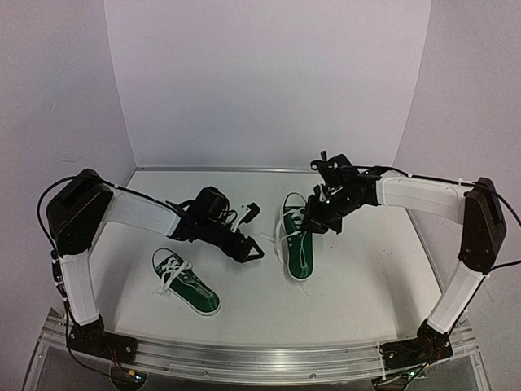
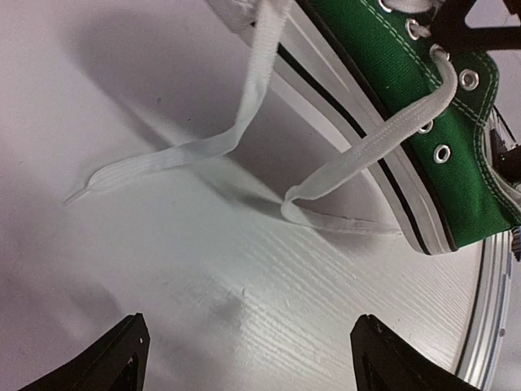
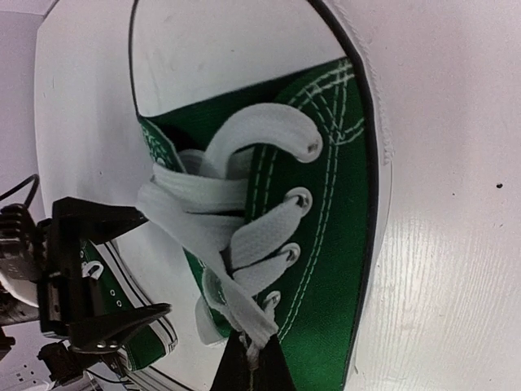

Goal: Tie the shoes

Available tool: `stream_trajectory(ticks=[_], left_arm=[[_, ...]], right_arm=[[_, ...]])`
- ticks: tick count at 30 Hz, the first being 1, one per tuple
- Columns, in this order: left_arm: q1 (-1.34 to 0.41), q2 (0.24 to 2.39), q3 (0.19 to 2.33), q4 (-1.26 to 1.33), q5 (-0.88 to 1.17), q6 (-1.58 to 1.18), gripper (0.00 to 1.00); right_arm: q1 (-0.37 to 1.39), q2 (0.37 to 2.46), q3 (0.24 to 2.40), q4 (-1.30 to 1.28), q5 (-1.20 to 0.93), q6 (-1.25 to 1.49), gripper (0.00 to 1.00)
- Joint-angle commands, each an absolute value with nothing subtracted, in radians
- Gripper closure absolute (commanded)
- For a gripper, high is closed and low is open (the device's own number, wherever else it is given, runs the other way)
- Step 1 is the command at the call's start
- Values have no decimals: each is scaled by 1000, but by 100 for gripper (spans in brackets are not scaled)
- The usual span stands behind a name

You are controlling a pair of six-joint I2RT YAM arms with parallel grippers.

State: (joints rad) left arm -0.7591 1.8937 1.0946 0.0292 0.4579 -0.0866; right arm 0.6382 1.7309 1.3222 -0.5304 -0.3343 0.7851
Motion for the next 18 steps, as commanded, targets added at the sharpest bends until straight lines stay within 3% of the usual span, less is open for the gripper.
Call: stream_trajectory(ticks=[1, 3, 18], left_arm=[[-810, 1971, 1172, 218, 389, -27, 4], [-836, 2015, 1204, 229, 382, 9, 1], [-914, 2271, 1361, 390, 208, 112, 1]], right_arm=[[622, 1670, 1382, -573, -324, 730, 100], [616, 1670, 1378, -586, -327, 724, 100], [602, 1644, 1397, -654, -354, 691, 100]])
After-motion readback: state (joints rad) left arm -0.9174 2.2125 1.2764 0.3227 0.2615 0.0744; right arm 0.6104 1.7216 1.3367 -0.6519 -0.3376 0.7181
